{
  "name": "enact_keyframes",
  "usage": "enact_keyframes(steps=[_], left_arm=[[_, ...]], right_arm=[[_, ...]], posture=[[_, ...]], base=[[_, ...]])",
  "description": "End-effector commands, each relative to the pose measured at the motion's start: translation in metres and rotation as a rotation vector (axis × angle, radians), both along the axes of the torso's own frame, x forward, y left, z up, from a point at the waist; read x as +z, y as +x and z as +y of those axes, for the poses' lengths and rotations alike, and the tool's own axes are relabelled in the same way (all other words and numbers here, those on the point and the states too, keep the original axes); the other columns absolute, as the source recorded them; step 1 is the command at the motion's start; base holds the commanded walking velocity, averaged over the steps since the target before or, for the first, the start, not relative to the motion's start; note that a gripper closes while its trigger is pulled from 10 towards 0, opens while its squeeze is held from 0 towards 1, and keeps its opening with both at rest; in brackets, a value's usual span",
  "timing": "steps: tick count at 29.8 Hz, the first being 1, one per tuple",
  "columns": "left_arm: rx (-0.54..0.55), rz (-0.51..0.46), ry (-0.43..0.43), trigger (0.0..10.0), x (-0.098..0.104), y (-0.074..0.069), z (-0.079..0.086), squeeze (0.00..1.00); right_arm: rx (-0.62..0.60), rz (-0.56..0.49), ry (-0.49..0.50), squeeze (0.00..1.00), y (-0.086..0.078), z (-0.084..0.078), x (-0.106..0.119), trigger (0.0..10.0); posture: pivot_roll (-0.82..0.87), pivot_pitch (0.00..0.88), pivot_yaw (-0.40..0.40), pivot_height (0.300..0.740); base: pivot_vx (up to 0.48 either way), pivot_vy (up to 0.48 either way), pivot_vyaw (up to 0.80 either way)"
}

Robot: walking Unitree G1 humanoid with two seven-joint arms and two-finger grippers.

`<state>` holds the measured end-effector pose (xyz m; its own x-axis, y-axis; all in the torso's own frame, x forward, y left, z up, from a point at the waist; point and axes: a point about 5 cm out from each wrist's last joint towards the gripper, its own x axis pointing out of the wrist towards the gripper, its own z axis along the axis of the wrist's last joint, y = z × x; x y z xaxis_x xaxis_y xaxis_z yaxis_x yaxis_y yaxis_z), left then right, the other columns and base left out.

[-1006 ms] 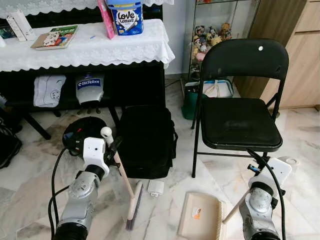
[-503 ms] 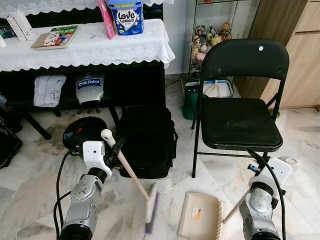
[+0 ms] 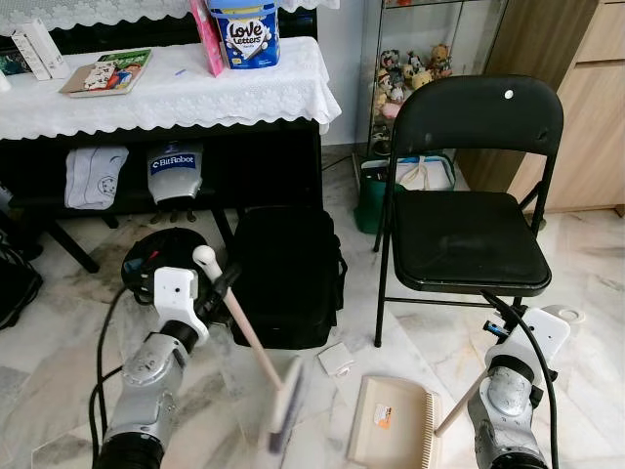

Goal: Sweep floor

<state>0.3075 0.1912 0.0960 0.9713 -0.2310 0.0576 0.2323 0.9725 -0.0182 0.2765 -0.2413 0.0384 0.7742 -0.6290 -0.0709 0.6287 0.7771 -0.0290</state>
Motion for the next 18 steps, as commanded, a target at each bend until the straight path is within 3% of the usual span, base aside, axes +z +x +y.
enact_keyframes(steps=[1,9,18], left_arm=[[-0.012,-0.080,0.010,10.0,0.017,0.003,-0.002,0.00],[-0.017,-0.065,-0.016,10.0,0.010,-0.002,-0.011,0.00],[-0.149,-0.072,-0.056,10.0,0.024,-0.005,-0.024,0.00]], right_arm=[[-0.007,0.000,0.016,0.00,0.000,0.002,-0.001,10.0],[-0.004,0.001,0.017,0.00,0.000,0.002,-0.001,10.0],[-0.001,0.006,0.019,0.00,-0.001,0.004,-0.003,10.0]], posture=[[-0.01,0.095,0.072,0.740],[-0.02,0.100,0.072,0.740],[-0.01,0.097,0.072,0.740]], base=[[0.000,0.000,0.00],[0.000,0.000,0.00],[0.000,0.000,0.00]])
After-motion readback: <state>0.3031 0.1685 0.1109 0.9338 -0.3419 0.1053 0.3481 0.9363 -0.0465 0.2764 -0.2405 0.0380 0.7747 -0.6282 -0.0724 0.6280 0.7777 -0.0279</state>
